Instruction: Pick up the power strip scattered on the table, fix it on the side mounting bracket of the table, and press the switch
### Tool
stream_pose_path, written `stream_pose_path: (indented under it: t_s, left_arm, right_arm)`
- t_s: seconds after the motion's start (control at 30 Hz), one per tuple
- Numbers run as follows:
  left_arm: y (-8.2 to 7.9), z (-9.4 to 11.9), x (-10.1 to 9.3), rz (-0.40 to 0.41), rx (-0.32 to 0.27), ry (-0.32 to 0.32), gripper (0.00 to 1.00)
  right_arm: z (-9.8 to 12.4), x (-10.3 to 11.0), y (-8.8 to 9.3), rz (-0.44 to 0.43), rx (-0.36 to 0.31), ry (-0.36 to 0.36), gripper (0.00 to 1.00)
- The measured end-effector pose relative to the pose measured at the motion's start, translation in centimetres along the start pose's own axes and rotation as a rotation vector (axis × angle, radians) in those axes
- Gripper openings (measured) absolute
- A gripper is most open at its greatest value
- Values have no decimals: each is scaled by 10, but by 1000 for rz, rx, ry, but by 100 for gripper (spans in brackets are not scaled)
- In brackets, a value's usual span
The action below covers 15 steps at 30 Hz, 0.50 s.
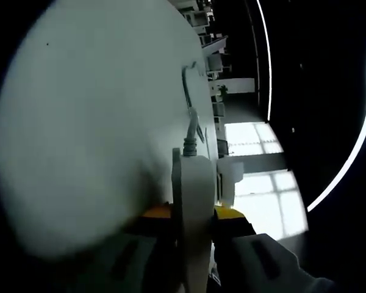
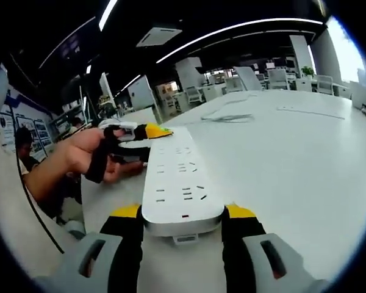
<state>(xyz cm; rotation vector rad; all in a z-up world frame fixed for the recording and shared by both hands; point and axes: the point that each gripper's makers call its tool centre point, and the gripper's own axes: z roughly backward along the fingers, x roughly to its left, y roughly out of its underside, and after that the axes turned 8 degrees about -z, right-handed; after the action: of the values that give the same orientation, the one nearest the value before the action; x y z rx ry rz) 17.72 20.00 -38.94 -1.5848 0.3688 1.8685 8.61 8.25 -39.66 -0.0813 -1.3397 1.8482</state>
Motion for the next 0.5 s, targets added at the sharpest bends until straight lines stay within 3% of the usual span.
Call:
stream_pose_path:
  t_s: [0.1, 0.27, 0.5]
  left_arm:
    - [-1, 0, -2, -13, 6, 10, 26]
    - [-3, 1, -4, -29, 9, 23, 26]
    - [-1, 0, -6, -37, 14, 48, 26]
  right_arm:
    - [0, 2, -1, 34, -14, -13, 47]
    - [5, 8, -15, 36, -95, -45, 51]
    - [14, 12, -26, 35, -150, -67, 52]
